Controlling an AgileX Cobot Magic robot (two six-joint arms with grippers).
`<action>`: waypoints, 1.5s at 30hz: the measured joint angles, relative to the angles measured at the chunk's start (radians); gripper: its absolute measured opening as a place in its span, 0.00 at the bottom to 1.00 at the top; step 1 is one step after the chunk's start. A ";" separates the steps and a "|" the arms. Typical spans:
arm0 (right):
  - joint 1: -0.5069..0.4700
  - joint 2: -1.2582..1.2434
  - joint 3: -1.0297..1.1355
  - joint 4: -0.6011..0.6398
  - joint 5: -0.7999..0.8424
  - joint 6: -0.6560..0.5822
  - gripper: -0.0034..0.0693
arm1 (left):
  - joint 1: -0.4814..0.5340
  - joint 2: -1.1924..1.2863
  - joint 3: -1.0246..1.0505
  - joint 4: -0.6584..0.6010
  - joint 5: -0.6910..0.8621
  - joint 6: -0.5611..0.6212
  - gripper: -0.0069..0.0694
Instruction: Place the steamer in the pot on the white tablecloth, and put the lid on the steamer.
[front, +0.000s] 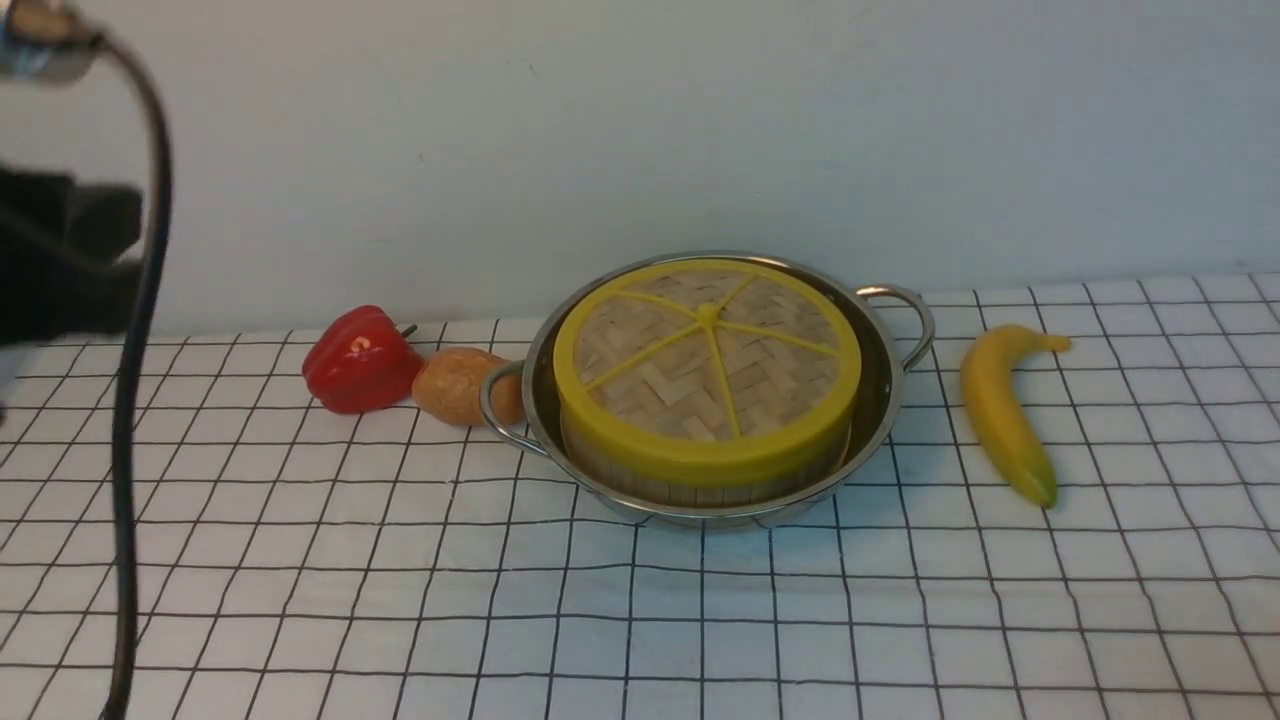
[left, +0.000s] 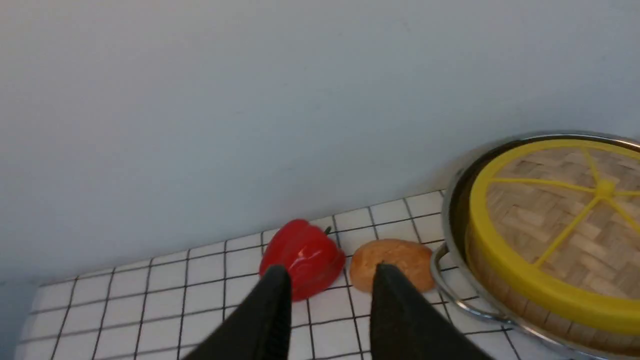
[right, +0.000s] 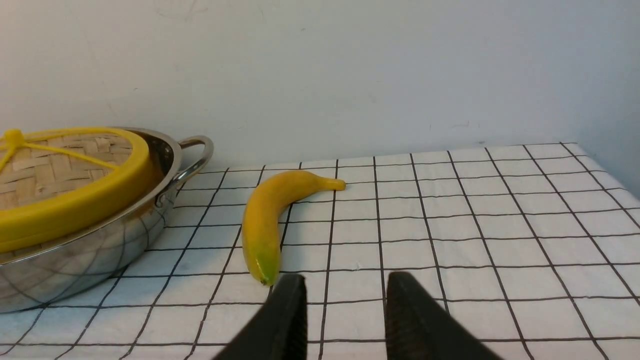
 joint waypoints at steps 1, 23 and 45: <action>0.000 0.000 0.000 0.000 0.000 0.000 0.38 | 0.016 -0.061 0.069 -0.014 -0.043 0.003 0.38; 0.000 0.000 0.000 0.000 0.000 0.000 0.38 | 0.090 -0.671 0.790 0.029 -0.146 -0.006 0.41; 0.000 0.000 0.000 0.000 0.000 0.000 0.38 | 0.089 -0.819 0.801 0.305 -0.107 -0.405 0.41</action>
